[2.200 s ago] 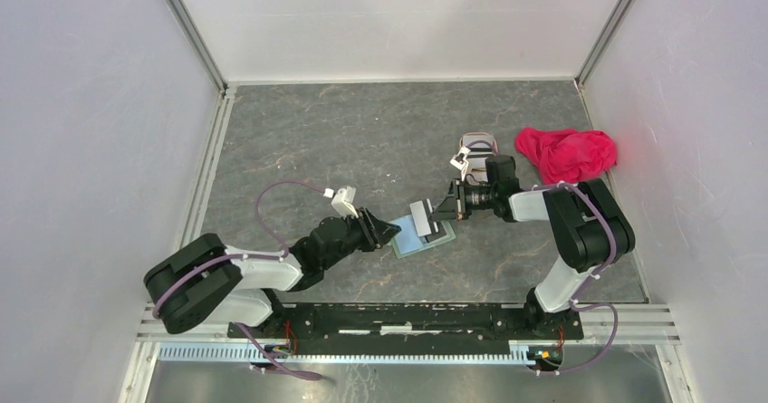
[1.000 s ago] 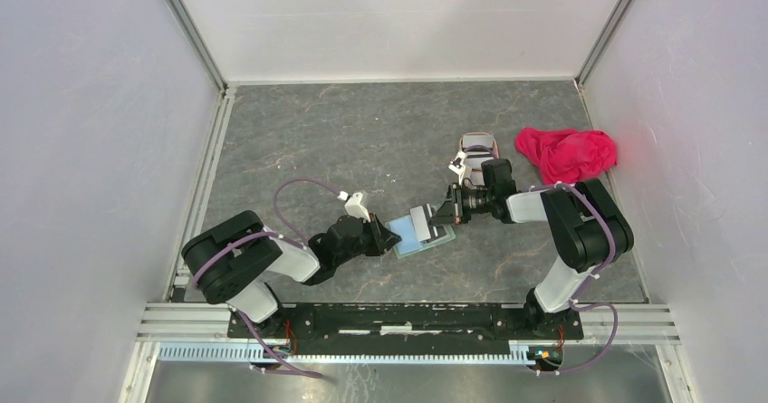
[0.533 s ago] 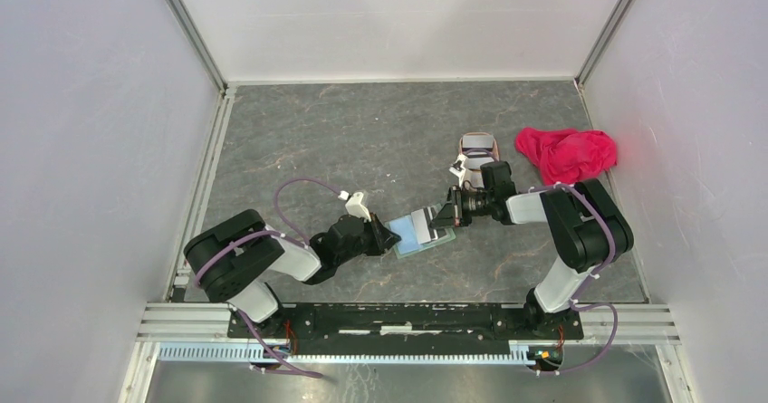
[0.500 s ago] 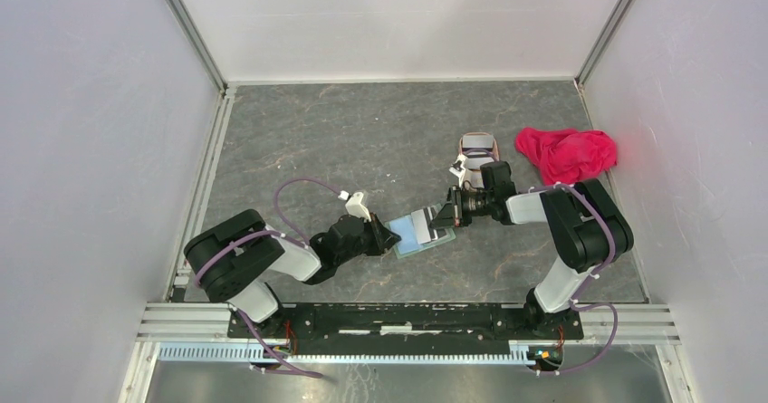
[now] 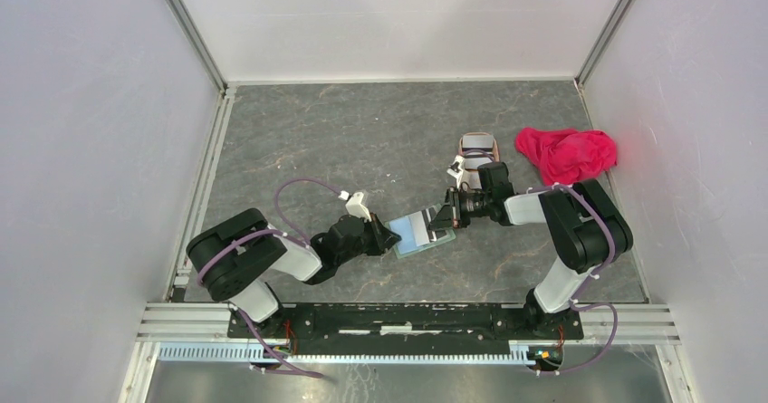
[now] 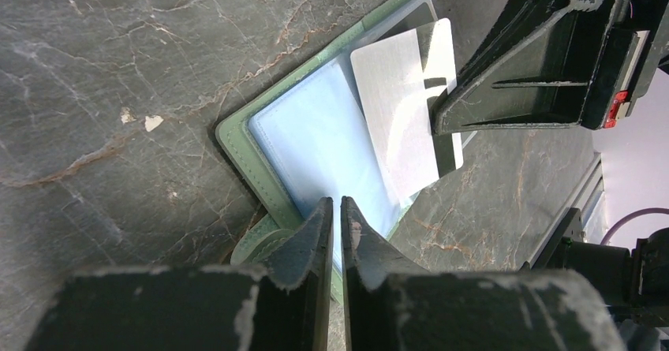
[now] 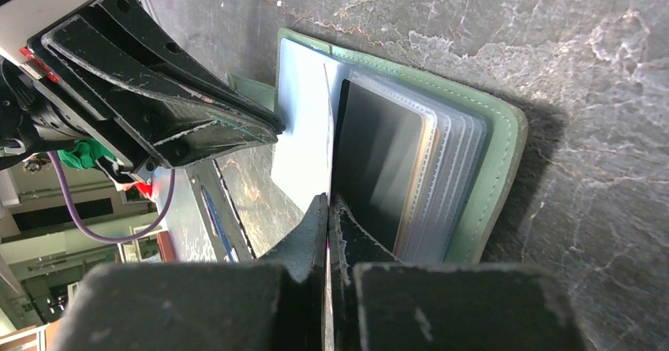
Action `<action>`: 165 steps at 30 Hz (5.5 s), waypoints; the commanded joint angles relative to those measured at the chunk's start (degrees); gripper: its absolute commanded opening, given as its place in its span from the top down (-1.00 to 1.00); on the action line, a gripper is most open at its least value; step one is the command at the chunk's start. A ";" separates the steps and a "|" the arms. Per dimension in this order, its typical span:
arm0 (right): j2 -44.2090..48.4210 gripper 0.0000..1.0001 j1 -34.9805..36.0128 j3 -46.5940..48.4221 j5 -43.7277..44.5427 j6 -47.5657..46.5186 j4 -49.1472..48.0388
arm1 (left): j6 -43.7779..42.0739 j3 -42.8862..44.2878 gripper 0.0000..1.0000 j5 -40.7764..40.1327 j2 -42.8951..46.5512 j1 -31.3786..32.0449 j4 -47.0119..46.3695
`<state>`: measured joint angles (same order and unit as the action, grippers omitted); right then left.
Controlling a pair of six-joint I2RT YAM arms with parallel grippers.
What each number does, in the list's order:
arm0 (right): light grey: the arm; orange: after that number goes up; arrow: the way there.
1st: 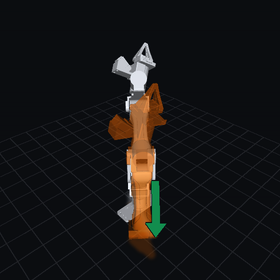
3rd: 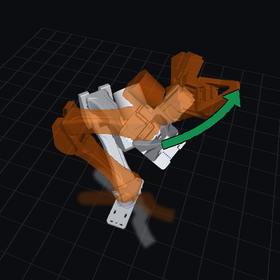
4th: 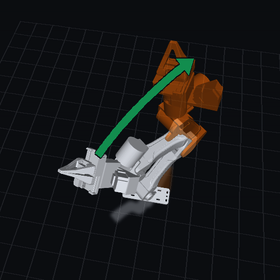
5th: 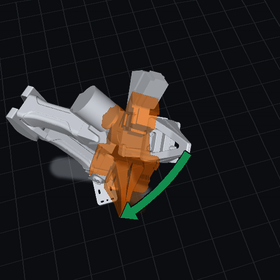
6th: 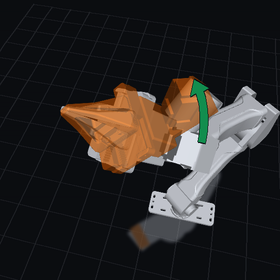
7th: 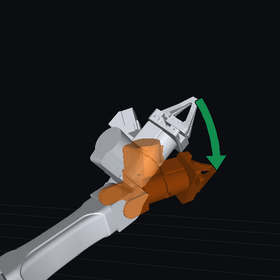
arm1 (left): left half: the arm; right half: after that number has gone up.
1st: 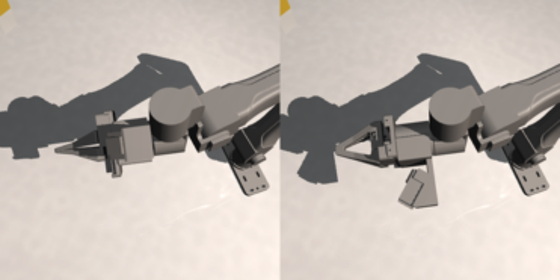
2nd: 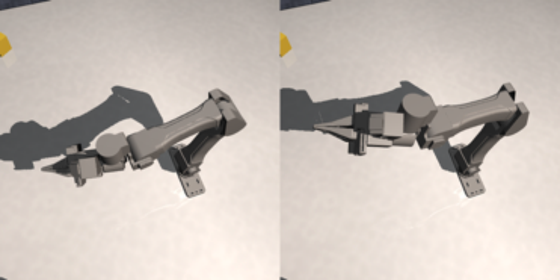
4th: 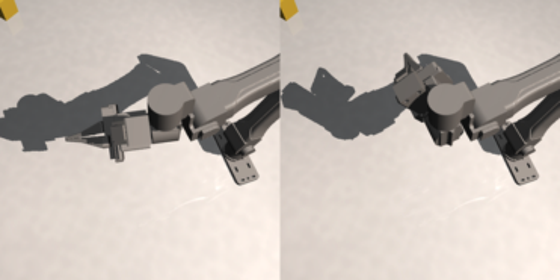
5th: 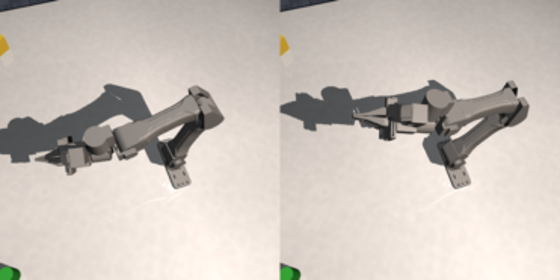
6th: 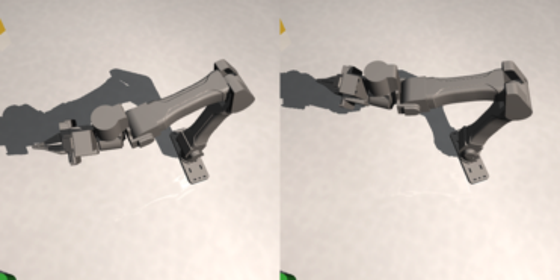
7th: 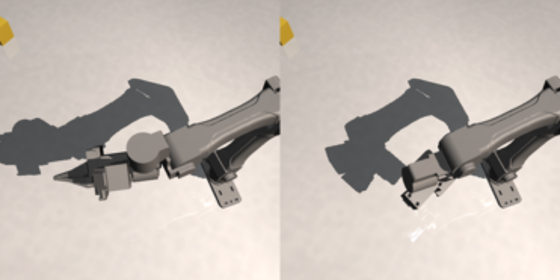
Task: Put the credit cards into the card holder
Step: Insert the credit card into the card holder.
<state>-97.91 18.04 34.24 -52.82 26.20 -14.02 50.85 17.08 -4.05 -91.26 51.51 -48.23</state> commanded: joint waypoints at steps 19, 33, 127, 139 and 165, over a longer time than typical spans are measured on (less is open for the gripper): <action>2.49 1.00 0.68 0.08 4.75 1.35 5.43 | -1.37 -1.44 0.72 -0.90 -1.66 0.17 2.27; -0.57 1.00 2.24 2.14 1.01 1.27 5.32 | -1.46 -1.44 0.72 -0.38 -2.43 0.17 1.71; 2.07 0.06 10.10 12.74 5.32 -23.89 23.51 | 3.07 7.27 0.26 -0.66 13.92 -2.45 12.90; -0.75 -0.02 10.09 11.90 -0.27 -25.69 22.03 | 13.01 12.37 0.53 2.30 2.28 -4.04 6.11; -1.52 -0.04 9.92 11.99 -0.14 -25.57 21.14 | 22.40 21.31 0.59 4.49 -7.36 -2.48 20.16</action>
<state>-99.09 28.01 45.93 -53.32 1.63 8.21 72.03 35.92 2.59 -100.68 48.16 -36.56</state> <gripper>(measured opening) 0.518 0.211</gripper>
